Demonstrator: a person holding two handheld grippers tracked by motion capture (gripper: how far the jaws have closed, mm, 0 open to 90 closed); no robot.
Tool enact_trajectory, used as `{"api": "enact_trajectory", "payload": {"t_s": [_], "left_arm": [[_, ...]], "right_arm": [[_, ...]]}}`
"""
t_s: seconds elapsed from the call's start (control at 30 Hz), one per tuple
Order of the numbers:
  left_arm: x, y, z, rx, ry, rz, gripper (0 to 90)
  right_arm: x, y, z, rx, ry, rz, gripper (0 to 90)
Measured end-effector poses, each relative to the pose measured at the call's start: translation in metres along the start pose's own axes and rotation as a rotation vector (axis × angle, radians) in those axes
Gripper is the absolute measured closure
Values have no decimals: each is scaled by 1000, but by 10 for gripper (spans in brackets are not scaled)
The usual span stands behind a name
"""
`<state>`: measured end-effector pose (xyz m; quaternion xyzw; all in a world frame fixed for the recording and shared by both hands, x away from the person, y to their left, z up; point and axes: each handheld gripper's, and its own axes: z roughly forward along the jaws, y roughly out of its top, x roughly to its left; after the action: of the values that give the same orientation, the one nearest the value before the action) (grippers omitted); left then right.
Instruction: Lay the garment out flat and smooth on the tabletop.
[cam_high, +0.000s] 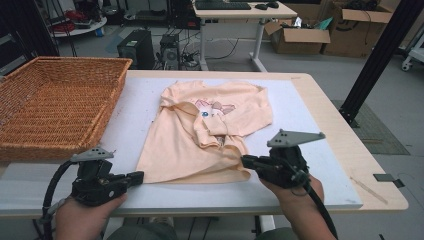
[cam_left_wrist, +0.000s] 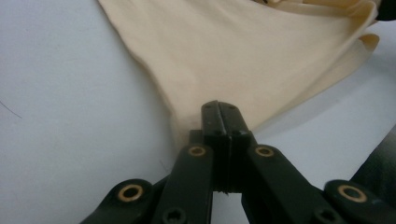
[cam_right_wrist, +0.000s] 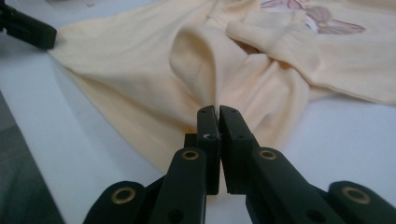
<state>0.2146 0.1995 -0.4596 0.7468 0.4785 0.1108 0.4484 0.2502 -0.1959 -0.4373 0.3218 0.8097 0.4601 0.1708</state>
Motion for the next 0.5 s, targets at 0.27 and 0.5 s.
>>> {"api": "enact_trajectory", "payload": {"t_s": [0.27, 0.5], "left_arm": [[-1, 2, -1, 1, 6, -5, 900], [0, 14, -5, -41, 19, -12, 676]], "right_arm": [[-26, -36, -51, -30, -86, 73, 881], [-41, -64, -76, -26, -120, 102, 831]]}}
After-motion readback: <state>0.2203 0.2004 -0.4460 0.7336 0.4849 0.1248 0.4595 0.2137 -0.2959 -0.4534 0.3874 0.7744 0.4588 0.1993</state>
